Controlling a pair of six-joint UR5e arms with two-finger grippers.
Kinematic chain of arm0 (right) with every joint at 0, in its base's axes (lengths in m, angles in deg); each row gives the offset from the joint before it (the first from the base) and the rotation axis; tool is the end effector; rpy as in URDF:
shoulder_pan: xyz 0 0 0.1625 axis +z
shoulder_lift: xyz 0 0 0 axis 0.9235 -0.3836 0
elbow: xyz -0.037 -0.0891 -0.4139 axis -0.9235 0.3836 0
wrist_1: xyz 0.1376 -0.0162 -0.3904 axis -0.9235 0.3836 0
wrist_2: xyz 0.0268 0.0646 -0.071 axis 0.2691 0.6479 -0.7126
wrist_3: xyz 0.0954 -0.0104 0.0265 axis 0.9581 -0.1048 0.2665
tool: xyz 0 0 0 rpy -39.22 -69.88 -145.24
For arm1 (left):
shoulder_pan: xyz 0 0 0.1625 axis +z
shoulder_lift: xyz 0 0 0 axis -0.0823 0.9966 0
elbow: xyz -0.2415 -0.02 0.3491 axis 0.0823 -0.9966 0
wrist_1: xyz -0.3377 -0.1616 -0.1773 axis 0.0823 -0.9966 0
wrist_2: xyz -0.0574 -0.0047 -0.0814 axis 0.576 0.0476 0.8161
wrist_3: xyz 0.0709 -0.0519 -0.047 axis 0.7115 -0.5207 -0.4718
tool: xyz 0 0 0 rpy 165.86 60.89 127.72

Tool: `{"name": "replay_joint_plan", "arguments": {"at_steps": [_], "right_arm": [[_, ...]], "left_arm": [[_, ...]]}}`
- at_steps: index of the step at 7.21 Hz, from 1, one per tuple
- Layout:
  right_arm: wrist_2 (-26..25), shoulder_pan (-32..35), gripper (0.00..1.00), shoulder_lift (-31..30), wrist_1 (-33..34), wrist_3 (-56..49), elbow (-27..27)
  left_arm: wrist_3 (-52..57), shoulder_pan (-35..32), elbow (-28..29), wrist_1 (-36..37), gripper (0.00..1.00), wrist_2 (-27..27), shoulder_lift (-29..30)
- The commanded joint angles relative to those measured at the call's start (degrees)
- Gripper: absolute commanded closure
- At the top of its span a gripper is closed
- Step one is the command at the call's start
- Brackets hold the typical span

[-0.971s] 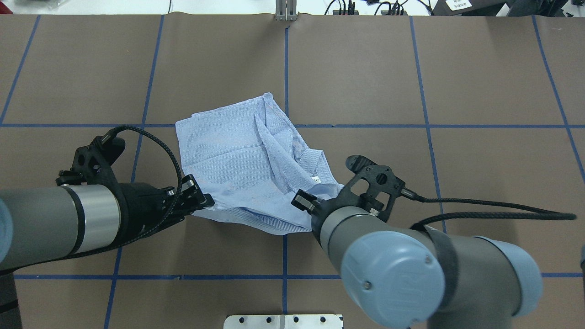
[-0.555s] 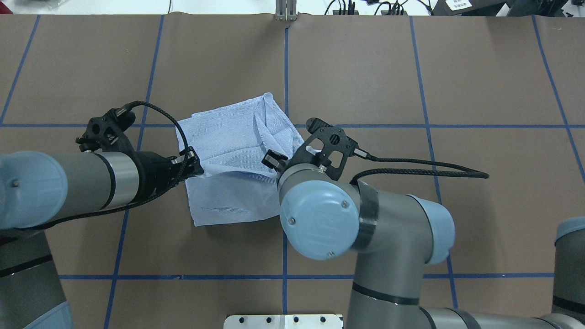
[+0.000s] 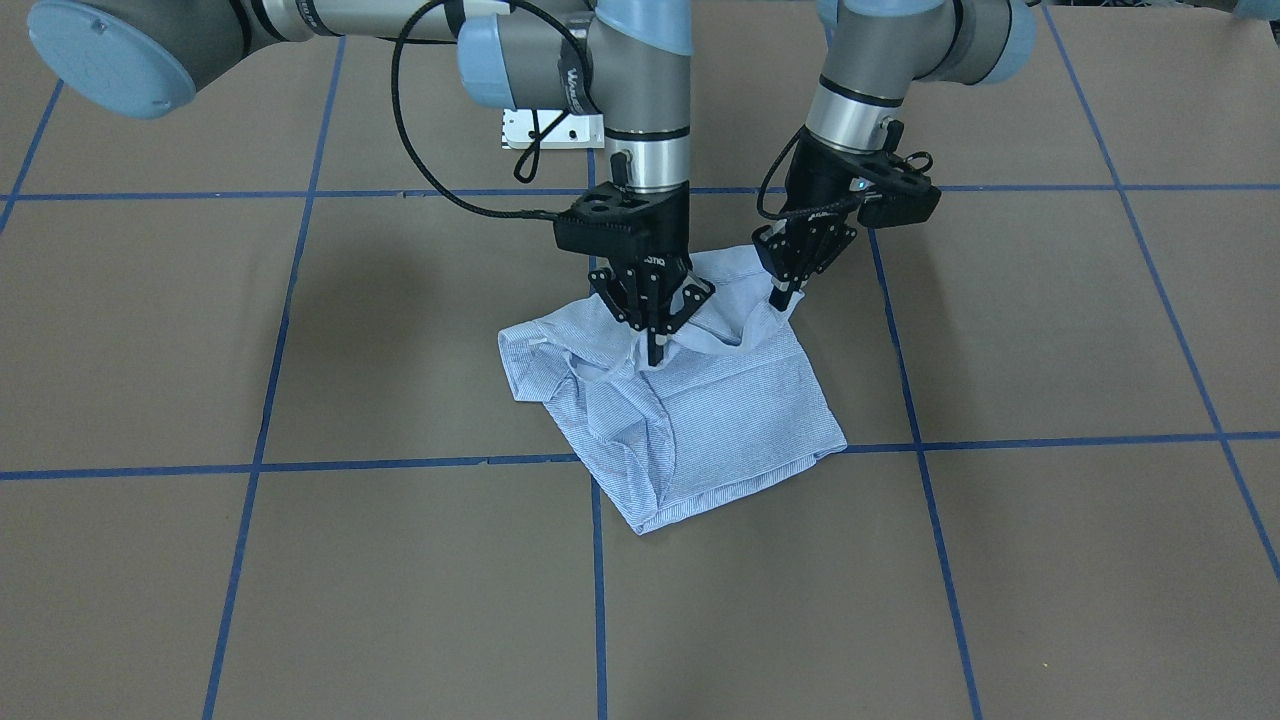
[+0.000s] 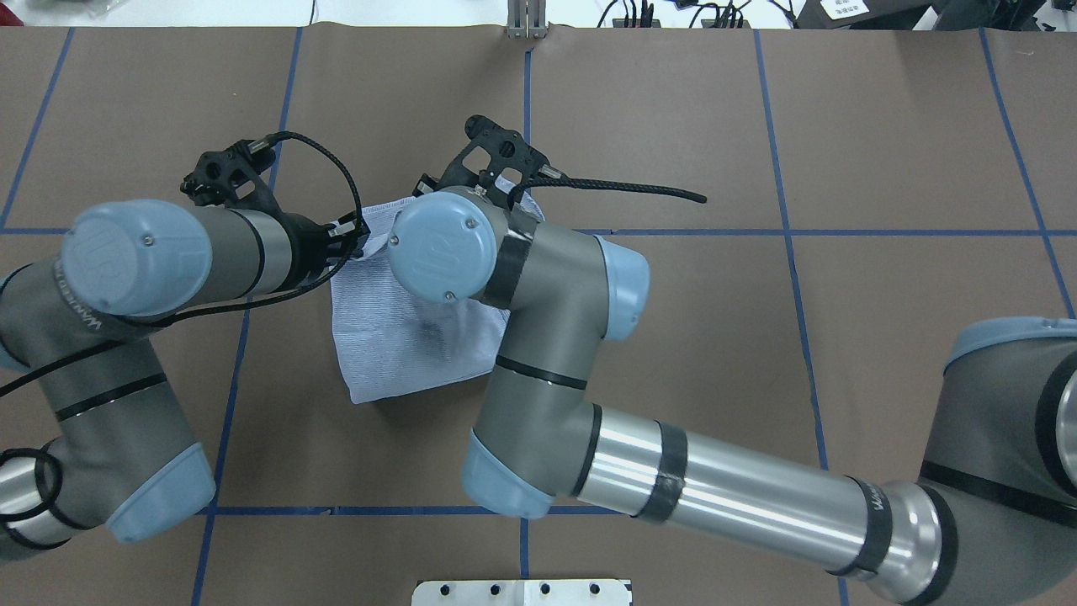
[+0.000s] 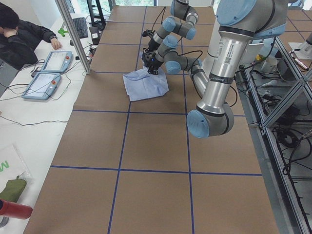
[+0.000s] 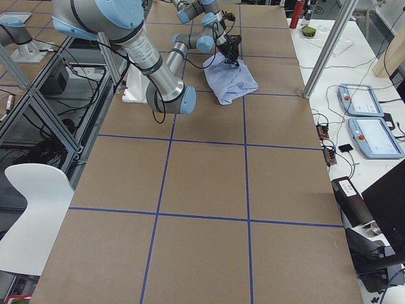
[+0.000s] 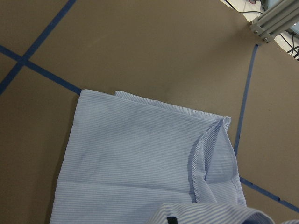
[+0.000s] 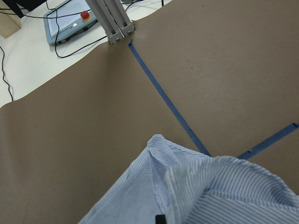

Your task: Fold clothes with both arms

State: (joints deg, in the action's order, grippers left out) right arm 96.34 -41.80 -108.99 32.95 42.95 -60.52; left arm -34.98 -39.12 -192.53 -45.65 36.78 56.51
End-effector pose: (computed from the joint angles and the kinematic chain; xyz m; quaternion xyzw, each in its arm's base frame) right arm -0.6188 -0.4753 0.0789 0.1699 -0.4275 0.3565 0.8132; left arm 0.4083 -0.4379 0.2574 0.1159 0.4864 -0.2857 0.8175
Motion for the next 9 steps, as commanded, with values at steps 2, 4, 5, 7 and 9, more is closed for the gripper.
{"name": "replay_joint_plan", "arguments": {"at_steps": [2, 4, 5, 7, 9], "right_arm": [[3.58, 3.44, 1.0, 4.25, -8.52, -3.03, 14.3], [5.0, 3.89, 1.0, 4.94, -8.61, -4.78, 17.2], [5.0, 3.89, 1.0, 5.91, -10.96, -6.88, 19.83], [5.0, 3.98, 1.0, 6.44, -18.18, -11.81, 24.68], [5.17, 4.06, 0.05, 8.63, -18.2, -14.53, 25.65]], "left_arm": [[6.55, -4.61, 13.69, -7.17, 1.0, -0.1, 3.48], [7.01, -5.59, 21.26, -12.04, 1.0, -0.1, 5.75], [7.01, -5.59, 22.95, -12.22, 1.0, -0.1, 6.46], [7.1, -5.59, 23.4, -12.14, 1.0, -0.1, 6.47], [16.78, -5.85, 22.97, -12.14, 0.0, 0.25, 6.47]]}}
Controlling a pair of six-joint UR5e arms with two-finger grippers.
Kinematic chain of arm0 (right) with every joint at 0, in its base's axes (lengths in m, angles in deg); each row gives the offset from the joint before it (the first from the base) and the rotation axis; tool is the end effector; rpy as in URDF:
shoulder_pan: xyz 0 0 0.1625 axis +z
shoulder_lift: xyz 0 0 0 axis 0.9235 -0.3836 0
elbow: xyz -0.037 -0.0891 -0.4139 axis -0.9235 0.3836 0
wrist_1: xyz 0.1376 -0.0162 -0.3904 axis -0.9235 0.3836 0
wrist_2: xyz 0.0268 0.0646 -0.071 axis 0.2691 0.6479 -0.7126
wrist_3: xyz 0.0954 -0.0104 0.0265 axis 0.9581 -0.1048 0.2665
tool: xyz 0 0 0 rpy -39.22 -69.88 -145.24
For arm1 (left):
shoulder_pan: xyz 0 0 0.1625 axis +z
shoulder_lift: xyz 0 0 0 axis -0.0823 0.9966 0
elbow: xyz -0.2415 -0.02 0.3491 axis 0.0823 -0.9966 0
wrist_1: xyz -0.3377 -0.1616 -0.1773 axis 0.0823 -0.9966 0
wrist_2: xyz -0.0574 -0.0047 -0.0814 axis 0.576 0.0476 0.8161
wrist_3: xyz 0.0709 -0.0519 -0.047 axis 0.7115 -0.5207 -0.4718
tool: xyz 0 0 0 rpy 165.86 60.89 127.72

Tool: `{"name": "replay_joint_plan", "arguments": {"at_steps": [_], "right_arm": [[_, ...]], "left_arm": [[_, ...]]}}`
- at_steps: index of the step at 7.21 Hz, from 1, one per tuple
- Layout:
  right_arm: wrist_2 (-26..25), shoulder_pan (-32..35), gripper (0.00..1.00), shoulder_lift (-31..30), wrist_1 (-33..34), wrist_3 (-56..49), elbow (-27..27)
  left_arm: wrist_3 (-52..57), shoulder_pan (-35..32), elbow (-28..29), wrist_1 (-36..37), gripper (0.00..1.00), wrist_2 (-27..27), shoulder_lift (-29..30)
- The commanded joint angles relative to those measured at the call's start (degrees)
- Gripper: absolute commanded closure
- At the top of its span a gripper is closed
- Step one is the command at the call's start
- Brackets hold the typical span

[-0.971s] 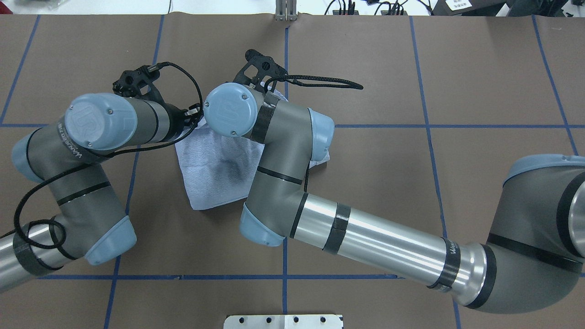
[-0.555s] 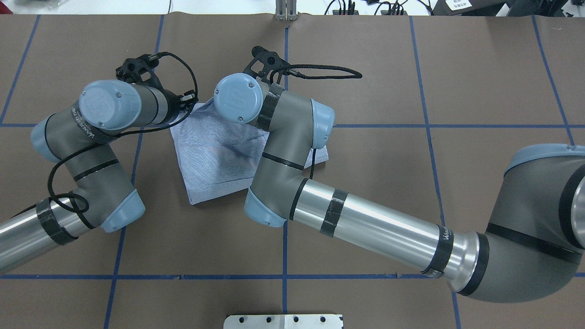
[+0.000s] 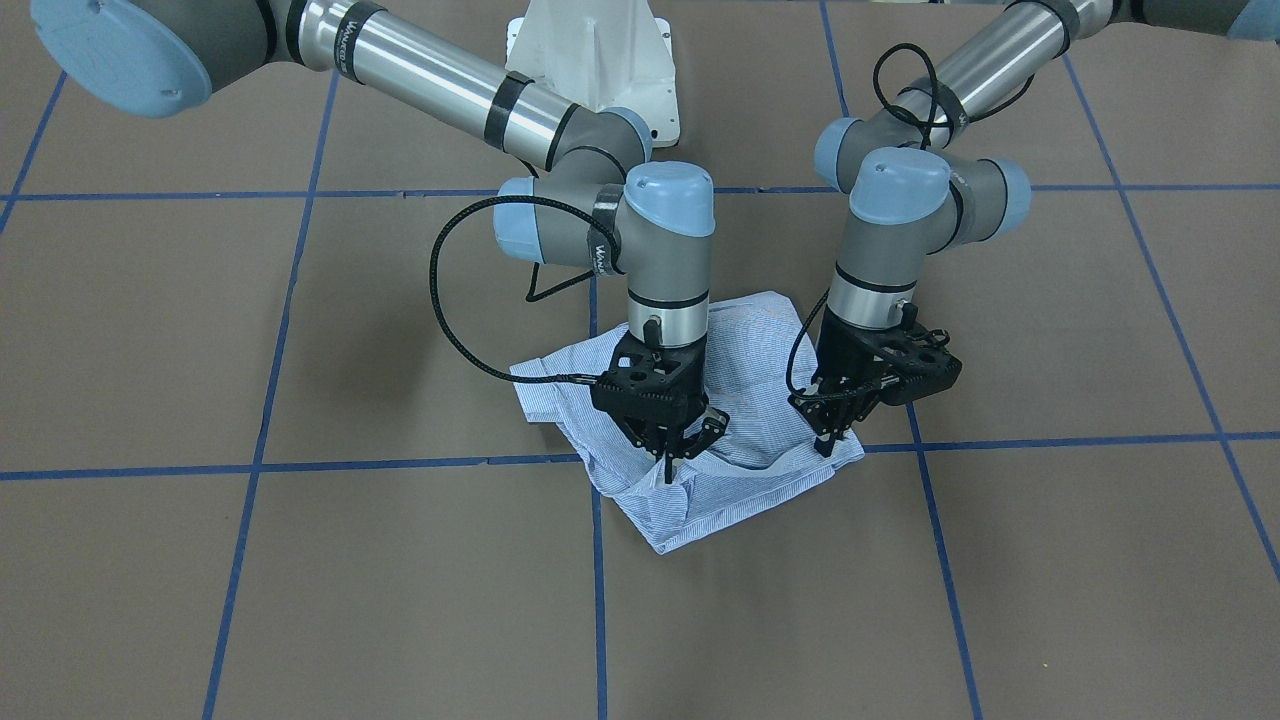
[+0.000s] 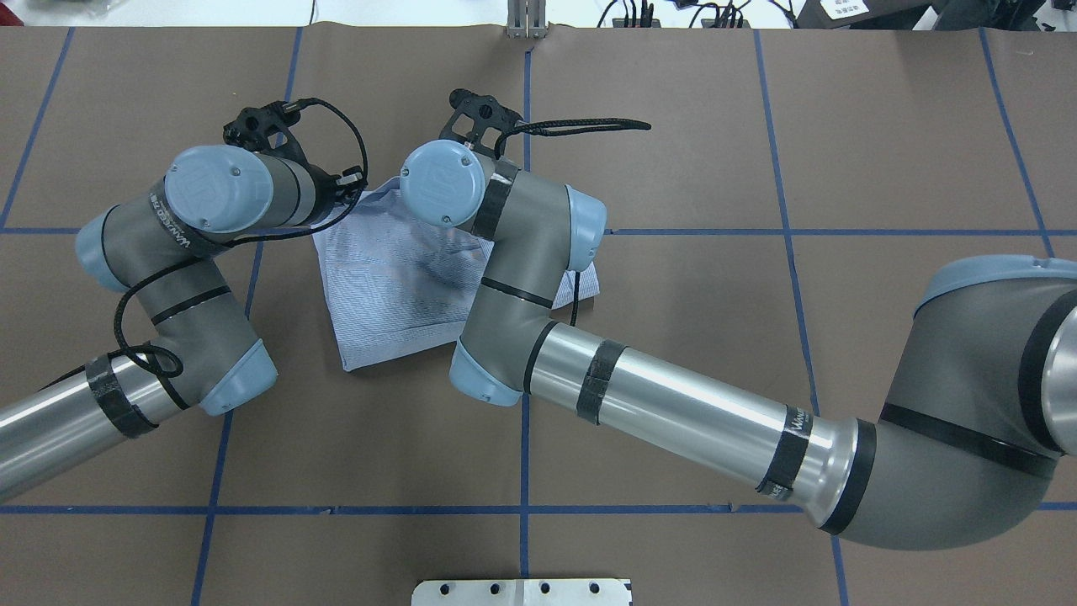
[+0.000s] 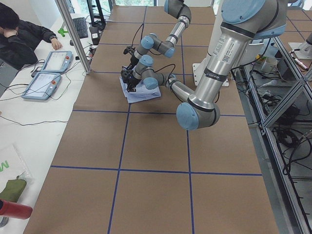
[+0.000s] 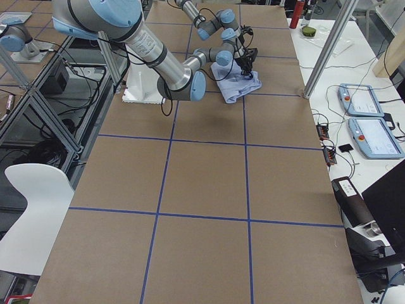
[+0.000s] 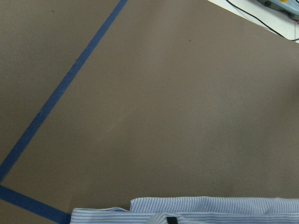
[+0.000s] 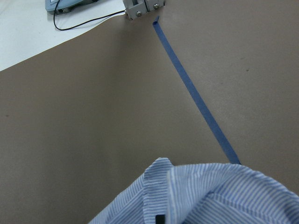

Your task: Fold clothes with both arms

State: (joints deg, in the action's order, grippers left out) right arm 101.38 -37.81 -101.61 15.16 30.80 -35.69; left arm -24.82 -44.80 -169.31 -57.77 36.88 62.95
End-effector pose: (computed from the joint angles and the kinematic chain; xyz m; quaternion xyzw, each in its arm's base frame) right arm -0.6765 -0.5599 0.1245 0.1915 -0.4137 0.2801 0.8448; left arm 0.4468 -0.5465 0.3436 0.1671 0.4333 -0.2594 0.8468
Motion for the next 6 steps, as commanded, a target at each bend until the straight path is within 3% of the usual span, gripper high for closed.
{"name": "replay_joint_plan", "arguments": {"at_steps": [1, 3, 4, 5, 6], "right_arm": [[4.23, 1.98, 0.01, 3.18, 0.38, -3.54, 0.83], [12.39, 6.55, 0.0, 8.54, 10.97, -9.31, 0.65], [17.75, 9.27, 0.0, 8.21, 12.15, -13.26, 0.04], [21.46, 11.3, 0.0, 4.9, 15.73, -18.0, -4.92], [24.45, 13.32, 0.0, -3.39, 19.86, -24.23, -16.28]], "left_arm": [[8.87, -0.88, -0.35, -0.01, 0.0, 1.11, -0.06], [17.9, -4.73, -4.63, 0.6, 0.0, 9.34, -1.28], [20.99, -5.79, -6.48, 0.69, 0.0, 10.6, -3.12], [24.94, -7.72, -7.03, 0.95, 0.0, 12.18, -3.66], [31.51, -10.44, -9.03, 0.96, 0.0, 15.33, -6.89]]}}
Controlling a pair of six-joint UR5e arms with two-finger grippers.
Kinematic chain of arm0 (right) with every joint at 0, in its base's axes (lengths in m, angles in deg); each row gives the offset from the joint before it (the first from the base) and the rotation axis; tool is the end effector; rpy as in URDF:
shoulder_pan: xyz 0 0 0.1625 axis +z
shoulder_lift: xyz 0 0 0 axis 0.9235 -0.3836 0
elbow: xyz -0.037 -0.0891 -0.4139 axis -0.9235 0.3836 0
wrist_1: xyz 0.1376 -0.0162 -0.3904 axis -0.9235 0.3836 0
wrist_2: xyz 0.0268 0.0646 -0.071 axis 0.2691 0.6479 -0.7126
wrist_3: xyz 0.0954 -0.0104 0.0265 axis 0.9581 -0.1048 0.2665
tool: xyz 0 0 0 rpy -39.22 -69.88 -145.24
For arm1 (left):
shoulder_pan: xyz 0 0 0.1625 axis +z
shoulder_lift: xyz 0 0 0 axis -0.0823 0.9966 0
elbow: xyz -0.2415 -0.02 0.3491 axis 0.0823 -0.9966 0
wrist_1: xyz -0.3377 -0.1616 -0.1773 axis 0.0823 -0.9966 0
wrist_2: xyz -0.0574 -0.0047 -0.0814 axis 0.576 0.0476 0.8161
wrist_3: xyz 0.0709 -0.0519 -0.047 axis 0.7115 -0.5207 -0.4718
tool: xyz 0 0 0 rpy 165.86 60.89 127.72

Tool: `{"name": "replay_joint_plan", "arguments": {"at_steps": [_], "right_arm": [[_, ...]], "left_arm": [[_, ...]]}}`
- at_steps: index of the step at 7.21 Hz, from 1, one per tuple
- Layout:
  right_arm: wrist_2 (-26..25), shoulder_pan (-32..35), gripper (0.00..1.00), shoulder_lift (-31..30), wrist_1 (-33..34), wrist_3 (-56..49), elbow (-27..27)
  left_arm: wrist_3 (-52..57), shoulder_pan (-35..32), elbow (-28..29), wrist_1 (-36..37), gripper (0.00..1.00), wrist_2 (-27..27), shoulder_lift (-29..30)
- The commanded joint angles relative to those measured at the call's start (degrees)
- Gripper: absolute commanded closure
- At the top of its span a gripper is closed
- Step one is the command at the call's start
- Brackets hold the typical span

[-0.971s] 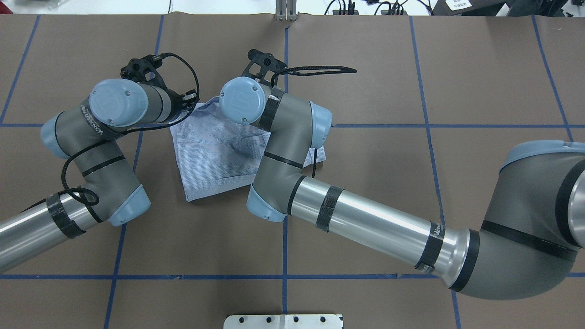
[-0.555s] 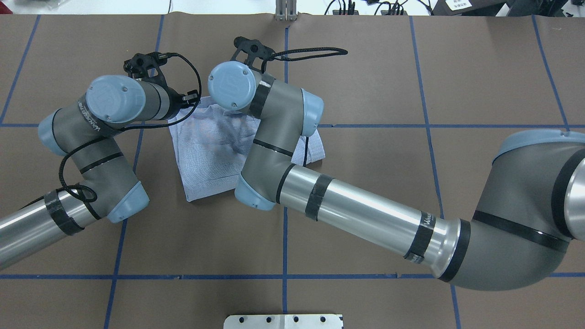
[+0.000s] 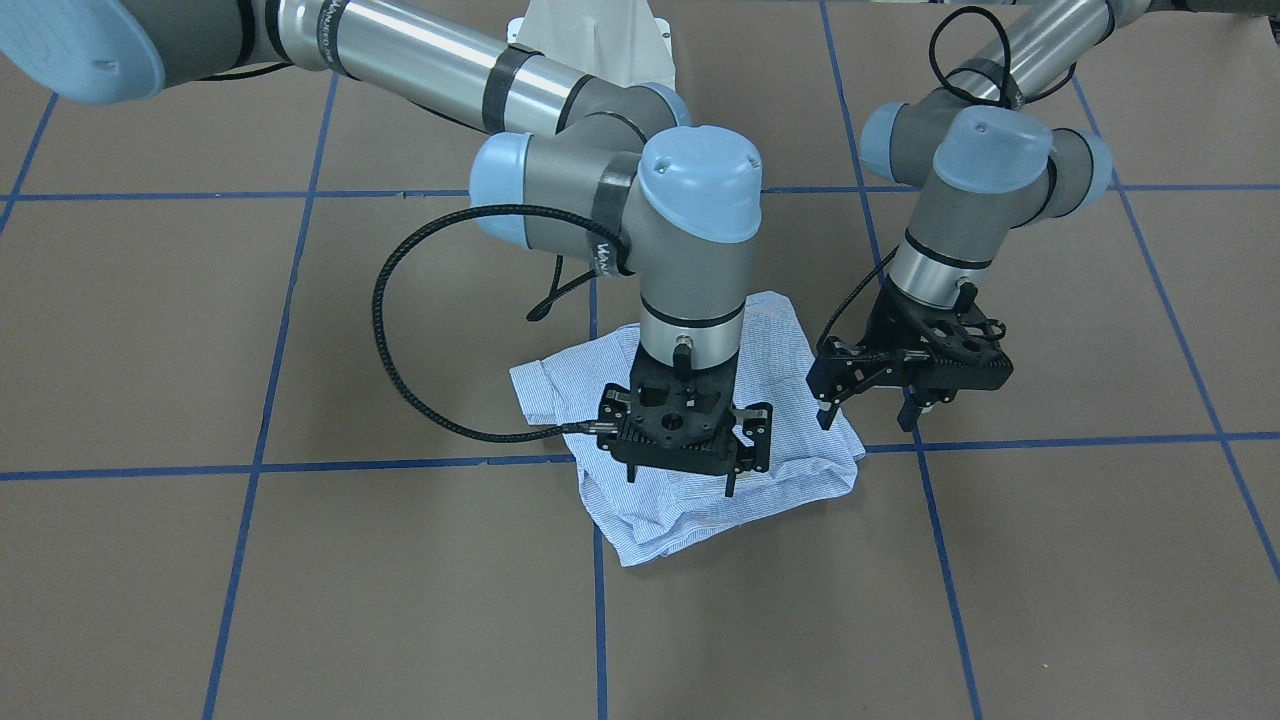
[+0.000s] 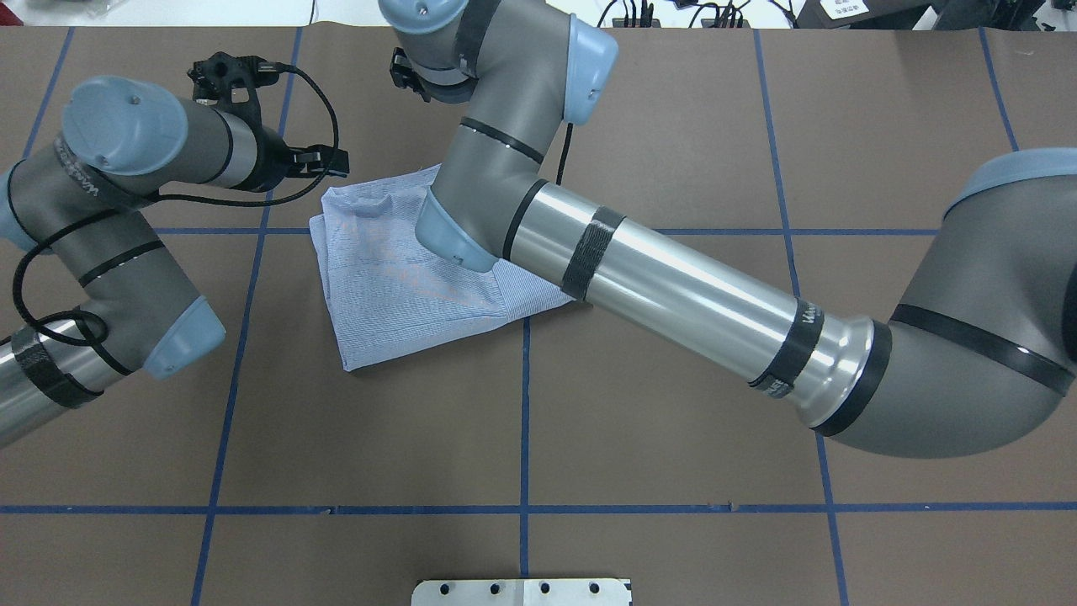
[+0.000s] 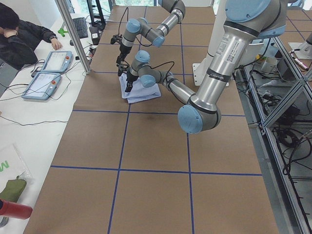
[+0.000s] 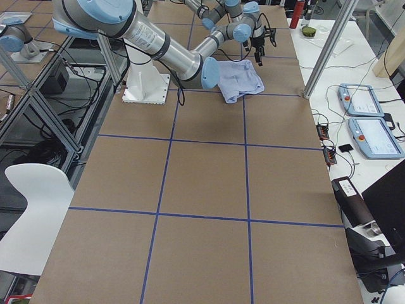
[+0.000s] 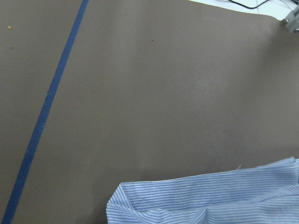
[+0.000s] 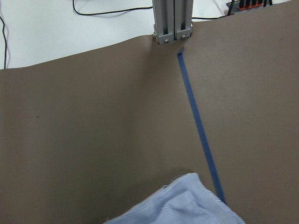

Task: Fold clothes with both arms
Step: 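Release the shirt and raise both grippers away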

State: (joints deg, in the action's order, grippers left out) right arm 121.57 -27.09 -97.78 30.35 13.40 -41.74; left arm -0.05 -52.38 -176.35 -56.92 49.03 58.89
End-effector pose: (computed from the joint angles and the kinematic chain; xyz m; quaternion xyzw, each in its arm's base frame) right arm -0.5637 -0.6329 0.0559 0.1268 -0.3934 0.1607 0.8963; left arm 0.3595 -0.5573 0.3320 0.2172 0.4377 -0.0772 0.8691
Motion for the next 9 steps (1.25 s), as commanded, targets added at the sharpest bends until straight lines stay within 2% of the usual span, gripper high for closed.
{"name": "replay_joint_plan", "arguments": {"at_steps": [1, 2, 3, 4, 6, 7, 8, 9], "right_arm": [[6.04, 5.15, 0.0, -15.84, 9.14, -12.11, -20.79], [6.23, 8.57, 0.0, -24.28, 11.88, -20.6, -30.03], [9.89, 14.17, 0.0, -32.63, 15.91, -31.91, -38.13], [17.23, 20.93, 0.0, -38.37, 18.56, -43.86, -42.56], [27.62, 33.07, 0.0, -49.36, 18.58, -60.57, -44.36], [32.98, 39.65, 0.0, -56.11, 18.41, -70.86, -45.32], [35.21, 44.5, 0.0, -62.1, 18.24, -78.09, -45.68], [35.23, 47.51, 0.0, -68.07, 18.15, -80.86, -47.34]], "left_arm": [[14.02, -6.27, -5.67, 0.2, 0.0, 5.91, -7.82], [22.01, -9.96, -9.01, 0.2, 0.0, 8.81, -13.0], [32.53, -15.65, -10.35, 0.2, 0.0, 12.66, -17.23], [41.95, -22.5, -10.19, 0.63, 0.0, 16.79, -20.05], [53.5, -36.04, -10.01, 10.86, 0.0, 25.32, -20.96], [61.04, -39.49, -9.05, 12.14, 0.0, 25.27, -21.22], [69.73, -43.7, -6.52, 14.15, 0.0, 25.01, -21.23], [77.73, -48.44, -3.62, 14.52, 0.0, 24.83, -21.14]]}}
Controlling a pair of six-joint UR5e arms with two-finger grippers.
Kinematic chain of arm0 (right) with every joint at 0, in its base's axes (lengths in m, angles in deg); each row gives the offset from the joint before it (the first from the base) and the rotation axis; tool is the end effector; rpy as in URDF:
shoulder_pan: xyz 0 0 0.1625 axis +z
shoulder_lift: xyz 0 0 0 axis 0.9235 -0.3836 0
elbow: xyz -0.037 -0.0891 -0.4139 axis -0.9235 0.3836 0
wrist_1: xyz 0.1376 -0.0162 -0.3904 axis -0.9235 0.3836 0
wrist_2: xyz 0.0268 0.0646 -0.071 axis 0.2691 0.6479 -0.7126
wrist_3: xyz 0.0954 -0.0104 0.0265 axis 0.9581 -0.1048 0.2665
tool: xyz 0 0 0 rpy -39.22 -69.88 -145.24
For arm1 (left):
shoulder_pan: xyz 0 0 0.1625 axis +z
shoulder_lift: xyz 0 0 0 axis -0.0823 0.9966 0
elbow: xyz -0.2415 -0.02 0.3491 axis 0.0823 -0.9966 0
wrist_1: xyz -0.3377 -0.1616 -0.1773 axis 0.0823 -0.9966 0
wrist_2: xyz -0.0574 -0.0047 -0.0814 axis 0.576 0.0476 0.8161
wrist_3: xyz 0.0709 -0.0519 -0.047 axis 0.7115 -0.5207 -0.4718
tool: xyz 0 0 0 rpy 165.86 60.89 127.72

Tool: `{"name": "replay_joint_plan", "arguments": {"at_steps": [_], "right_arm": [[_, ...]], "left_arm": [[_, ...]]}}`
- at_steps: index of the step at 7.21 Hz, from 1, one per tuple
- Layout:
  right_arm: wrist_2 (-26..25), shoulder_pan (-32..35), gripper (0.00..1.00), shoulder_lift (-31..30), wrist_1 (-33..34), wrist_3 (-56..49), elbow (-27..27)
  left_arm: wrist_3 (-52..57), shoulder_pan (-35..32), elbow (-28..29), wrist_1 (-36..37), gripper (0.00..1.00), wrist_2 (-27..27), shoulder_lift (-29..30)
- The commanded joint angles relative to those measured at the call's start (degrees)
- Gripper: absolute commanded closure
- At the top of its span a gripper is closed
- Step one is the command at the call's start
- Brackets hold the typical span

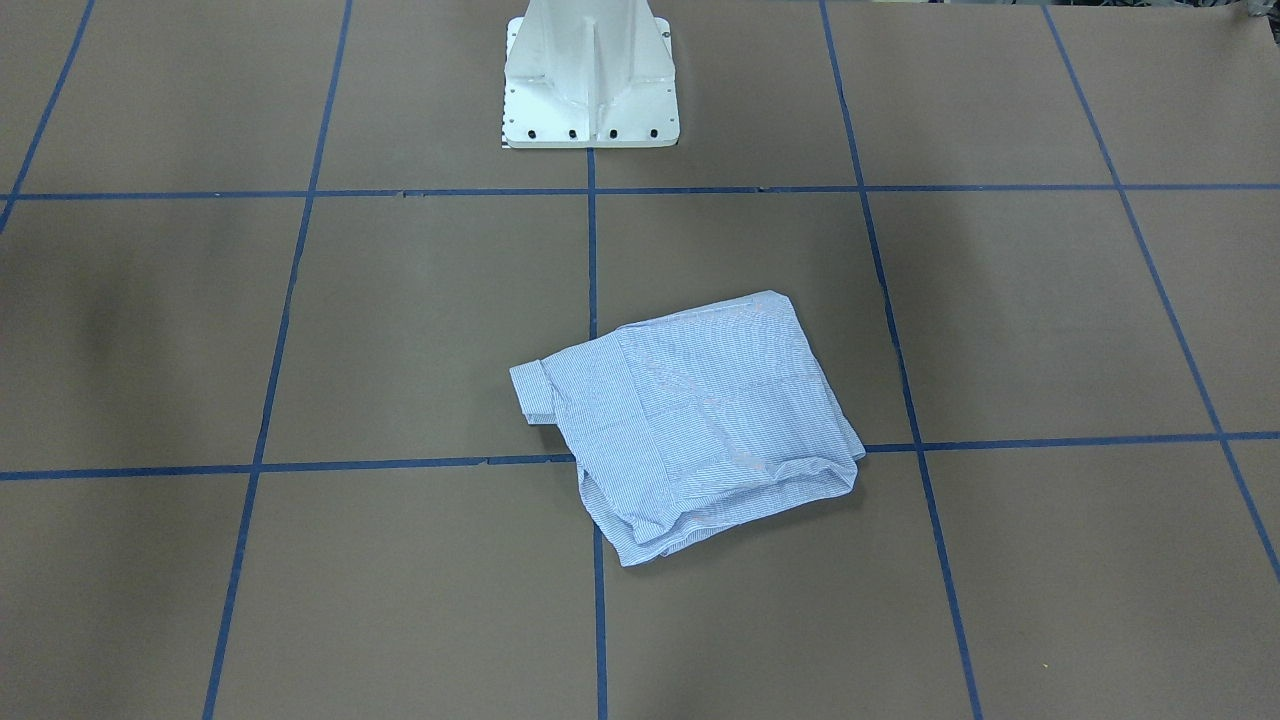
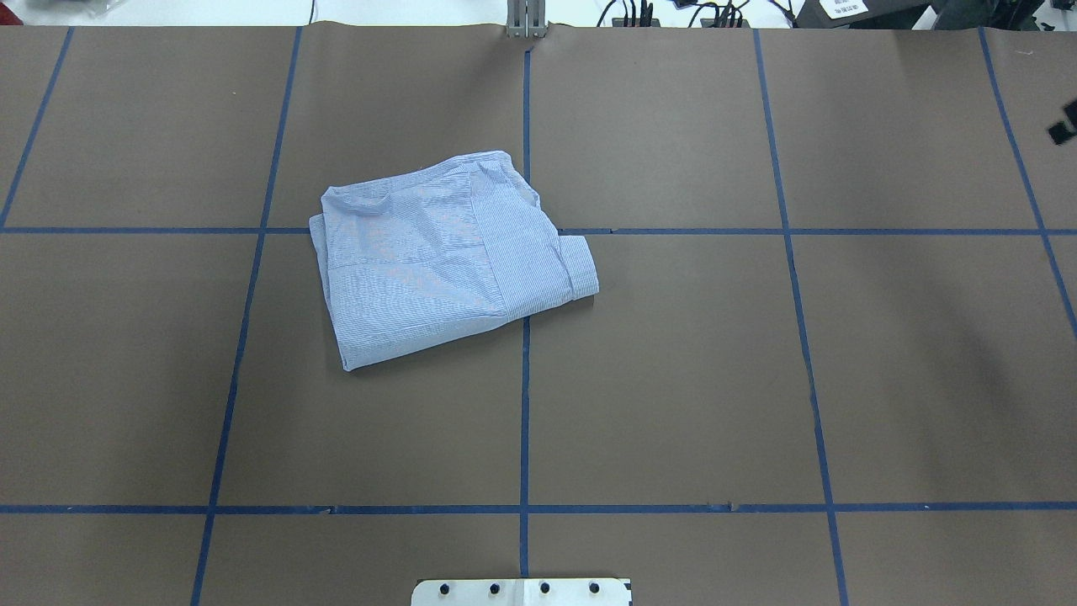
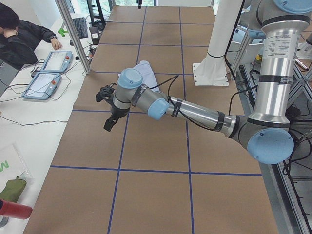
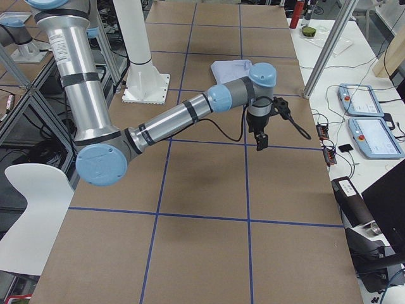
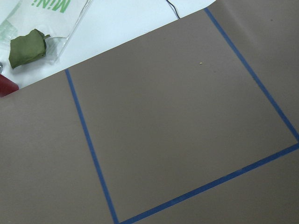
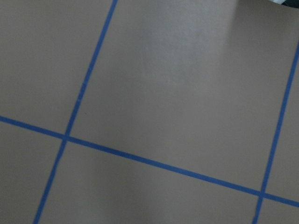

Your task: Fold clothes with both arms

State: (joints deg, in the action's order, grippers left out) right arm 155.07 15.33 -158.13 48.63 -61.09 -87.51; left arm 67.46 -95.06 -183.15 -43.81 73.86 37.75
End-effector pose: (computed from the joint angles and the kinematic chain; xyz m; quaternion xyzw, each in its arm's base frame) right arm -0.0022 -0.5398 0.4615 0.1022 -0.3679 -0.1096 0.9177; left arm -0.0743 -0.5275 0.5095 0.2655 0.3018 0.1419 0.9046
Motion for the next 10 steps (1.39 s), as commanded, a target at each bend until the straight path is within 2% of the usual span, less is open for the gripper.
{"name": "replay_joint_plan", "arguments": {"at_steps": [1, 2, 3, 5, 6, 7, 8, 10], "right_arm": [[1.3, 7.63, 0.0, -13.27, -0.21, -6.49, -3.14], [1.21, 9.31, 0.0, -15.58, -0.13, -6.06, -2.9], [1.03, 10.46, 0.0, -16.65, -0.21, -5.88, -2.9], [-1.06, 10.04, 0.0, -17.37, -0.3, -5.62, -2.72], [-3.69, 8.9, 0.0, -17.28, -0.3, -3.87, -2.72], [-3.8, 7.15, 0.0, -17.36, -0.47, 2.32, -2.72], [-5.37, 6.26, 0.0, -17.54, -1.69, 3.69, -2.72], [-5.65, 5.03, 0.0, -21.82, -9.48, 3.88, -1.24]], "left_arm": [[13.95, -8.6, 5.38, 1.41, 0.0, -0.17, 0.09], [13.47, -9.59, 6.1, 1.58, 0.0, -0.44, -1.04], [7.55, -9.42, 10.2, 1.5, 0.0, -3.05, -2.62], [7.22, -9.68, 11.73, 1.84, 0.0, -3.25, -3.95], [7.14, -9.6, 12.52, 1.85, 0.0, 0.14, -5.96], [7.13, -9.68, 11.92, 1.68, 0.0, 4.79, -8.76], [7.13, -9.6, 11.47, 1.41, 0.0, 6.23, -10.96], [6.96, -9.51, 8.23, 5.25, 0.0, 7.9, -10.81]]}}
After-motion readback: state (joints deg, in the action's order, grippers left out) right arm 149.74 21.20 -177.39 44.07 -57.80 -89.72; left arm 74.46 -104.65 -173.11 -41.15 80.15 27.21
